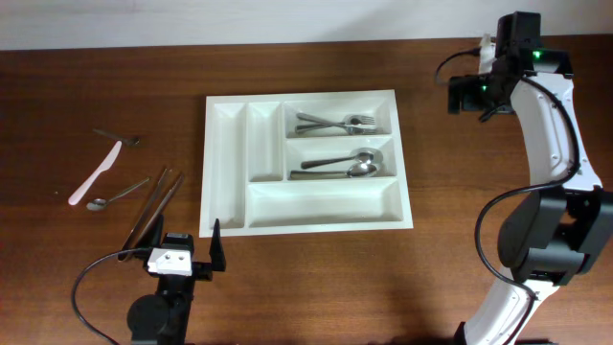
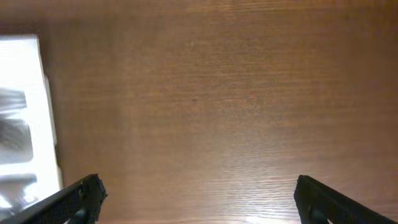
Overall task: Pack container
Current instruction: 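Release the fork and raise the right gripper to its rest pose, then move the left gripper to the metal tongs and grasp them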
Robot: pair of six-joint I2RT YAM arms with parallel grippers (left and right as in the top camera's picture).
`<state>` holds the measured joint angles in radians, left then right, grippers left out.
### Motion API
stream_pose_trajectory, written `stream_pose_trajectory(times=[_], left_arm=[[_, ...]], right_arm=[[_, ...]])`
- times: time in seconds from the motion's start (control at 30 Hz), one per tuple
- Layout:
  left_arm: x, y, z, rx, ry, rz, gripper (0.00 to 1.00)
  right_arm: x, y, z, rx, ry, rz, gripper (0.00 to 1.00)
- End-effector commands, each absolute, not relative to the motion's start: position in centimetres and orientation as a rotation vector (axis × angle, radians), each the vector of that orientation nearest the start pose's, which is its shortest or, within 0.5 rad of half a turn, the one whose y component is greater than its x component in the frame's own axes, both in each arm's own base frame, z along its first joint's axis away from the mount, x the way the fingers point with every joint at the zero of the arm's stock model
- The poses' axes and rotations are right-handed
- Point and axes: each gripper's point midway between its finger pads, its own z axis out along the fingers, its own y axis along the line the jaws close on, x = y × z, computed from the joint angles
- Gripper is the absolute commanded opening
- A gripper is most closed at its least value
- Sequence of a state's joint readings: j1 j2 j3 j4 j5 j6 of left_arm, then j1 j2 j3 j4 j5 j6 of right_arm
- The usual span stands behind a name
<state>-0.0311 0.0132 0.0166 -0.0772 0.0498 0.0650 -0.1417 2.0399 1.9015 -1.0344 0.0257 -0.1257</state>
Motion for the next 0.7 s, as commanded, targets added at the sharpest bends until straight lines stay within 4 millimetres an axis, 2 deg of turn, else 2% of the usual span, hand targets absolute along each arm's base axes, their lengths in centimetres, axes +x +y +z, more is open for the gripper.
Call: stream_pose_trajectory(times=[0.0,0.17,0.23,0.33,0.43,0.47,0.53,0.6,0.67], left_arm=[[24.6,-1.6,15.6,0.133,1.645,-0.002,0.99],[24.6,-1.0,15.9,0.107,1.635,0.025,0.99],[24.6,-1.6,17.3,0.125,1.591,-0.007,0.99],[24.2,-1.0,20.3,0.096,1.528,0.022,0.99],[23.0,1.3,25.2,-0.011,1.483,0.122,0.99],[22.6,2.0,26.8,-0.042,1.500,0.153,0.99],[22.4,2.3,28.3,-0.033,1.557,0.187,0.99],[22.6,2.3,29.4,-0.017,1.650,0.204,0.99],[22.9,2.3,29.6,0.005,1.829,0.213,0.99]], right_arm=[[47.8,-7.1,15.7,-0.116,2.737,-0.140,0.99],[47.8,-7.1,15.7,-0.117,2.737,-0.141,0.99],[47.8,-7.1,15.7,-0.117,2.737,-0.141,0.99],[47.8,-7.1,15.7,-0.117,2.737,-0.141,0.99],[47.8,-7.1,15.7,-0.117,2.737,-0.141,0.99],[47.8,-7.1,15.7,-0.117,2.737,-0.141,0.99],[47.8,-7.1,15.7,-0.117,2.737,-0.141,0.99],[47.8,-7.1,15.7,-0.117,2.737,-0.141,0.99],[47.8,-7.1,15.7,-0.117,2.737,-0.141,0.99]])
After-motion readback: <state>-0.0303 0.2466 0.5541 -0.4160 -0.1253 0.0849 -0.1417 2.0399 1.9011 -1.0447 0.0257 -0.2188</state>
